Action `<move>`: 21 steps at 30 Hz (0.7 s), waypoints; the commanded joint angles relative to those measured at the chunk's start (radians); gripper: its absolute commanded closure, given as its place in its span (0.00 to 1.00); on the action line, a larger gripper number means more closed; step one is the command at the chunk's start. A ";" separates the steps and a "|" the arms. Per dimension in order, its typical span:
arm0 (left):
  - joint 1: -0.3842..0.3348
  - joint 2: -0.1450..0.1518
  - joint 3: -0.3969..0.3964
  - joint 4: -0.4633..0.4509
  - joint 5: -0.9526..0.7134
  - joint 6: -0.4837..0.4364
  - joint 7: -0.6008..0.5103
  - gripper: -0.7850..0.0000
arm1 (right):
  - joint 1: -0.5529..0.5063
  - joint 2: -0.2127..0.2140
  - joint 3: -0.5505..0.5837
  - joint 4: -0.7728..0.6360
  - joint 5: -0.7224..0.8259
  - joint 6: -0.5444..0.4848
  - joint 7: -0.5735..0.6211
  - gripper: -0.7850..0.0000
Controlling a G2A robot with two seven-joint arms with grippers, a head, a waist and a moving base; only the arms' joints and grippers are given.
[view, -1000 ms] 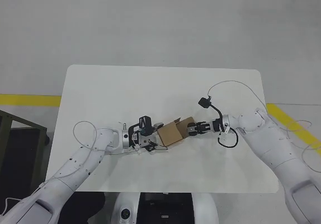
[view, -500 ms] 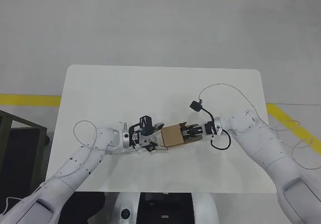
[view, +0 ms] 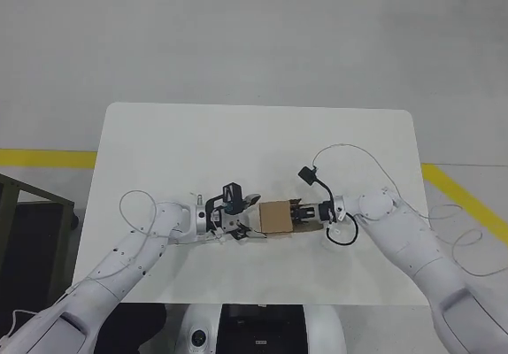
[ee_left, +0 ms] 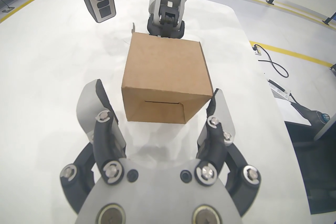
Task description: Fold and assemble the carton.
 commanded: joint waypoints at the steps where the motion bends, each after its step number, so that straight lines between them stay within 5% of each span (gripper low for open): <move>1: 0.001 0.000 -0.001 0.001 0.001 0.000 0.002 0.13 | -0.004 0.000 0.002 -0.003 0.002 0.004 0.001 1.00; 21: -0.014 -0.010 0.034 -0.011 0.065 0.001 0.007 0.10 | -0.047 0.015 0.059 -0.043 -0.019 0.038 -0.021 1.00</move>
